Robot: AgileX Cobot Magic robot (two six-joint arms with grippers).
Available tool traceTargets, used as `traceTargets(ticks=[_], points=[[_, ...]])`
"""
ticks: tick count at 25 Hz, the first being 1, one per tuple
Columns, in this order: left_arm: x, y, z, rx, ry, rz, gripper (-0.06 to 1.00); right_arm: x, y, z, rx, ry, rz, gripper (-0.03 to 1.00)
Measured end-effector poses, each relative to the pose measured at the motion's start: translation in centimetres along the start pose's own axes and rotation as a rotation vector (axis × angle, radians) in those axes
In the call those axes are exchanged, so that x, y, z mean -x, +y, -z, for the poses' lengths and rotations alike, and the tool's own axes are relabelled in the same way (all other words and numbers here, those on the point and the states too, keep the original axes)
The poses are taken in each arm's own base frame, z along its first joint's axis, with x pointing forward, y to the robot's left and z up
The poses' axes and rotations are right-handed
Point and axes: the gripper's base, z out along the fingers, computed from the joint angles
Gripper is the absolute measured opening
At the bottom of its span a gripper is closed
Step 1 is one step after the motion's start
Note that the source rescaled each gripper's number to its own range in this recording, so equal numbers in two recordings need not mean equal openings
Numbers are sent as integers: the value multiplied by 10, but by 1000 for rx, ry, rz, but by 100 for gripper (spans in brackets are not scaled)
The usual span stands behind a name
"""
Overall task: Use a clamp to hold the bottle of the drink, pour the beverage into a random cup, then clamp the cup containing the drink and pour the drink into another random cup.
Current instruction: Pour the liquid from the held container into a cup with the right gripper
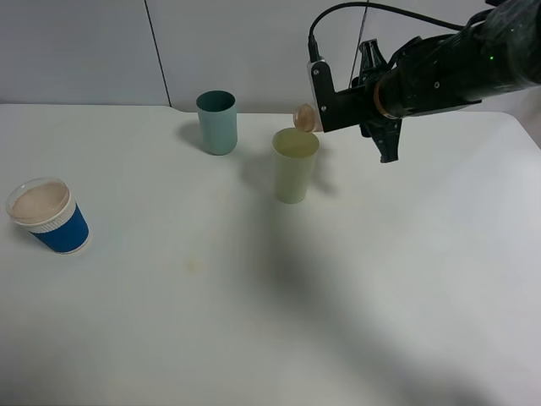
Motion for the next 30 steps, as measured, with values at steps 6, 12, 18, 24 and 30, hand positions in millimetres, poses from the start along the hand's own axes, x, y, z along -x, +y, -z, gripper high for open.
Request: traceTargets(ticks=[6, 12, 18, 24, 30], points=[[0, 0, 0, 0, 0, 0, 97, 0, -1, 1, -6, 21, 28, 0], [0, 0, 0, 0, 0, 0, 97, -1, -1, 1, -6, 23, 28, 0], [0, 0, 0, 0, 0, 0, 97, -1, -4, 1, -15, 31, 25, 0], [0, 0, 0, 0, 0, 0, 97, 1, -12, 3, -39, 38, 22, 0], [0, 0, 0, 0, 0, 0, 97, 4, -12, 4, -41, 35, 48, 0]])
